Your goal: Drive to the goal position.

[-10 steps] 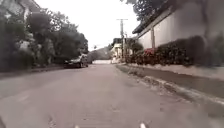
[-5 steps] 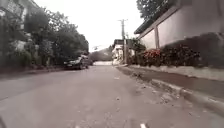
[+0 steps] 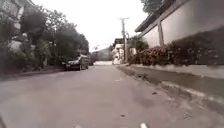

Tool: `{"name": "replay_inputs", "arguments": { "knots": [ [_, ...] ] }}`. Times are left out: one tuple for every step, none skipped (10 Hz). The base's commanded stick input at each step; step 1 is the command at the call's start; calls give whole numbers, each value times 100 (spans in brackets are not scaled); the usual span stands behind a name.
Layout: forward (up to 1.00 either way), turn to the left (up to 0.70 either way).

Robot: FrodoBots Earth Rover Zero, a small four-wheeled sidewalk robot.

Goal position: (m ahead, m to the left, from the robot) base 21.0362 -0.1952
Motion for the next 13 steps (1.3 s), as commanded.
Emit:
{"name": "replay_inputs", "arguments": {
  "knots": [
    [100, 0],
    [100, 0],
    [100, 0],
    [100, 0],
    [100, 0],
    [100, 0],
    [100, 0],
    [100, 0],
    [100, 0],
    [100, 0],
    [100, 0],
    [100, 0],
    [100, 0]
  ]
}}
